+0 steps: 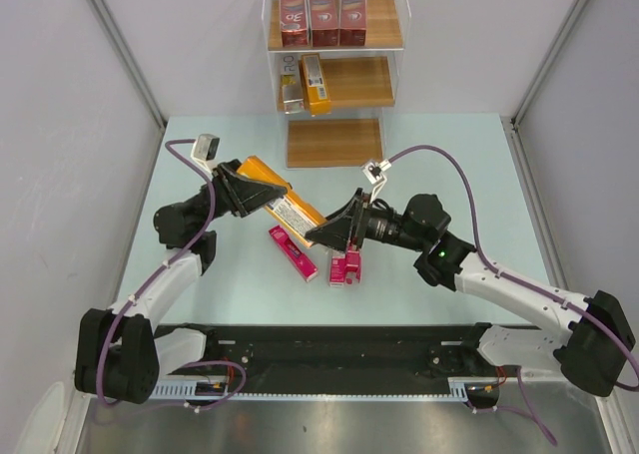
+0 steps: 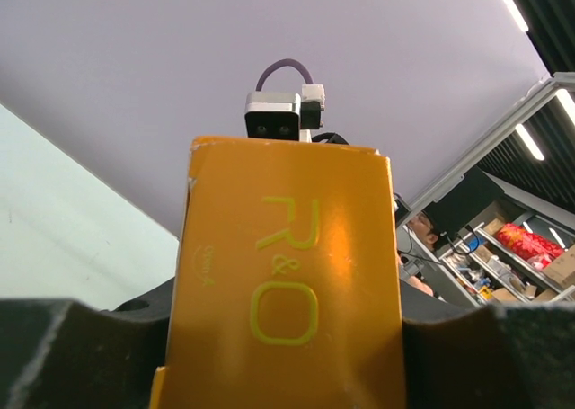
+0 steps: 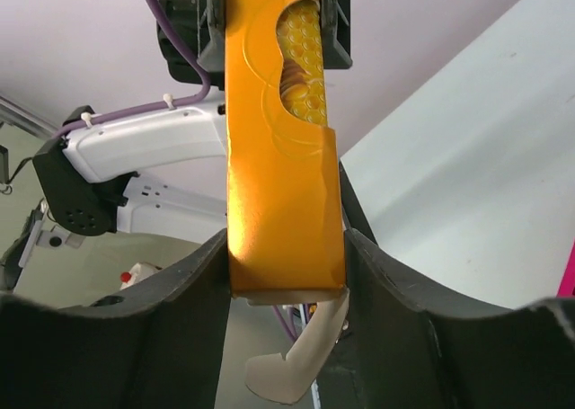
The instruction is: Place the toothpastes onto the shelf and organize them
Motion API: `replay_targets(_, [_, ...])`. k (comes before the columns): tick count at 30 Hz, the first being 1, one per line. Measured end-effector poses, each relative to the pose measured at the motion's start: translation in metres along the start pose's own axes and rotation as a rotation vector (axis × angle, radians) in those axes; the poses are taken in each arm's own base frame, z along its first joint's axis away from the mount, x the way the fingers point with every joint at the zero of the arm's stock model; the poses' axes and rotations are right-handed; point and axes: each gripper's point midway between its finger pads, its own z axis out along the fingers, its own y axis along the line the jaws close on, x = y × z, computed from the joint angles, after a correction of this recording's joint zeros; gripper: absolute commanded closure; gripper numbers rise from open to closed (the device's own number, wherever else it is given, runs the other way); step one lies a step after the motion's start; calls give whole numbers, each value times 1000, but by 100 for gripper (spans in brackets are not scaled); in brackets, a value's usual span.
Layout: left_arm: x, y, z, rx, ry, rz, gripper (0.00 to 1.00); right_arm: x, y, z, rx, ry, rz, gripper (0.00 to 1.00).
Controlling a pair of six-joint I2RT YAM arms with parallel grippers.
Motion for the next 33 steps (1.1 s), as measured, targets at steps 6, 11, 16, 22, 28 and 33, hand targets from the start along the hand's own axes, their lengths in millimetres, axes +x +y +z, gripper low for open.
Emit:
replay_targets(6, [0,-1,0,2,-1,21,43,-3,5,2,-21,-13,17,60])
replay_targets(11, [0,-1,0,-6,0,37,18,-6,1,1,-4,-21,30,71])
replay_targets(16, [2,0,-1,-30,3,54,0,-12,-6,-2,16,-35,44,73])
replay_targets(22, [-1,16,-1,-138,8,79,0,-25,-16,-14,69,-67,51,77])
replay_targets(28, [-47,43,-7,-517,-106,243,0,-56,-41,-45,209,-167,47,79])
replay_targets(33, [-75,82,-60,-955,-213,317,0,-58,-58,-62,303,-169,54,80])
